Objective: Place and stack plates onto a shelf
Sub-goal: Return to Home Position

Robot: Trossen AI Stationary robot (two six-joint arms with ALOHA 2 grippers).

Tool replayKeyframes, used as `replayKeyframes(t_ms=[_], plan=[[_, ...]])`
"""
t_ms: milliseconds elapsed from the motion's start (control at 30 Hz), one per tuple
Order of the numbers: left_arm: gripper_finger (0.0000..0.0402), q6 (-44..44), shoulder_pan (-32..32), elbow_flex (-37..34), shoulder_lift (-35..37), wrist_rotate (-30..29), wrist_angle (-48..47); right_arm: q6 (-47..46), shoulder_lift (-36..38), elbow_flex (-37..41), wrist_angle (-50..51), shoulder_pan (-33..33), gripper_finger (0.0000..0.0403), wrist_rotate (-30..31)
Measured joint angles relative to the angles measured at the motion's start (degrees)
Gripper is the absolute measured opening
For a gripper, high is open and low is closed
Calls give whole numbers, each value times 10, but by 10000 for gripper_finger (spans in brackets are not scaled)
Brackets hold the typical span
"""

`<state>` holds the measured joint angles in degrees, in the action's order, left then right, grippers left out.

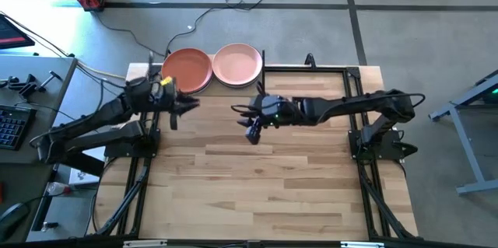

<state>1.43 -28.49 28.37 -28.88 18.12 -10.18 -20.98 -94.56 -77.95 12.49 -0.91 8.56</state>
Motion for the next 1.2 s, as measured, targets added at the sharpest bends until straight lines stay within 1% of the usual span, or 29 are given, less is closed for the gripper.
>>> replayKeyframes(t_ms=[100,200,367,533,700,833,933,1067,1200], plan=[[66,0,11,-47,6,38,6,-10,0,28,-51,-10,124,34],[66,11,21,-100,20,38,27,-13,0,47,-79,-14,124,35],[66,46,36,-183,56,37,129,-45,0,57,-78,-14,124,34],[66,40,47,-237,99,25,156,-47,0,58,-98,-4,124,33],[66,24,49,-273,132,10,168,-46,0,58,-105,12,124,33],[66,2,49,-277,143,-8,153,-41,0,58,-104,23,124,25],[66,-15,49,-277,143,-6,152,-16,0,58,-101,28,124,22],[66,-17,49,-277,143,-6,149,20,0,58,-87,29,124,22],[66,10,49,-277,143,-7,137,57,2,58,-52,29,124,22]])
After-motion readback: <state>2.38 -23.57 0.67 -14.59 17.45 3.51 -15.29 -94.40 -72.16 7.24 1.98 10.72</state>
